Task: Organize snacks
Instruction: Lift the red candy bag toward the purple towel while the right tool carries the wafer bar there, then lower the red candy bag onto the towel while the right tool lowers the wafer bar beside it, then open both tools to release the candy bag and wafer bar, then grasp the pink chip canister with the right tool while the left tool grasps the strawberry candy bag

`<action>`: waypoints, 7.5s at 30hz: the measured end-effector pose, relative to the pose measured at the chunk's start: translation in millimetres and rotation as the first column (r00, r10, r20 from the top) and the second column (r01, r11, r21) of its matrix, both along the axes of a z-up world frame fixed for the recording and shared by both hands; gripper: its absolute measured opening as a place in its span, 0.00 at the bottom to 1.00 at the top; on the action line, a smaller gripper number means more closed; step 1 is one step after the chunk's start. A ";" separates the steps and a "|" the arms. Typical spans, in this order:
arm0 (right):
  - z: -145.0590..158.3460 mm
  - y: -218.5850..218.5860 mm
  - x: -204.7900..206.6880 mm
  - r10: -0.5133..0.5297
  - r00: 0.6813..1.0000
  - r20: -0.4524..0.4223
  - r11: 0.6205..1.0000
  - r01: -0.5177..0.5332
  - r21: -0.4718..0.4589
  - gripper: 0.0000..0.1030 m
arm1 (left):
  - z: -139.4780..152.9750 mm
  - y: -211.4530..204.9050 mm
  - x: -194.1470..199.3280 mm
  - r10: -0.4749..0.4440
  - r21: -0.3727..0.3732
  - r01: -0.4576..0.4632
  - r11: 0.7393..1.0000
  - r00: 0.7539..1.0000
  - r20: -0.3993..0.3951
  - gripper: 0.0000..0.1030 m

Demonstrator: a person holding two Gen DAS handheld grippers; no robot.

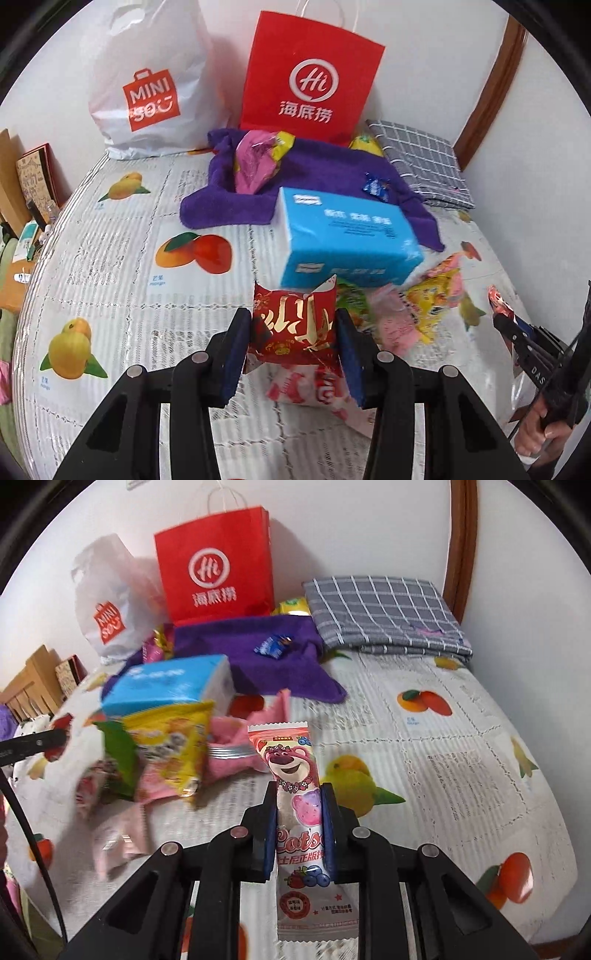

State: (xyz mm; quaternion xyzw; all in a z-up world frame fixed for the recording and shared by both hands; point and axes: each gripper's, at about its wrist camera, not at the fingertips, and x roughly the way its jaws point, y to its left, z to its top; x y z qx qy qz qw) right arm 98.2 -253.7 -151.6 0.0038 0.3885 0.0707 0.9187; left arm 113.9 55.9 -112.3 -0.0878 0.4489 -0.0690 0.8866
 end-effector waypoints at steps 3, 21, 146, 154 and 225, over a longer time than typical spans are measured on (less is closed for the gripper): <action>15.3 7.6 -12.3 0.014 0.999 0.032 1.000 -0.015 0.005 0.20 | 8.9 -4.9 -4.6 -0.009 -0.001 0.009 1.000 1.000 0.015 0.42; 74.3 27.0 -33.9 0.018 0.993 0.120 0.999 -0.024 0.048 0.20 | 54.8 -31.3 -19.2 -0.058 -0.039 0.061 0.997 0.995 0.080 0.42; -33.0 72.3 287.5 0.059 0.969 -0.241 0.996 -0.040 0.082 0.22 | -42.7 -9.2 251.5 -0.021 -0.064 0.011 0.998 0.988 -0.155 0.45; -12.0 68.2 277.9 0.070 0.979 -0.190 0.993 -0.052 0.102 0.62 | -36.7 -9.8 243.5 0.002 -0.026 -0.007 1.000 0.985 -0.171 0.66; -29.0 -34.7 31.4 0.074 0.981 -0.181 0.973 -0.032 0.228 0.33 | -51.2 -30.0 20.7 -0.080 -0.022 0.078 0.997 0.979 -0.188 0.77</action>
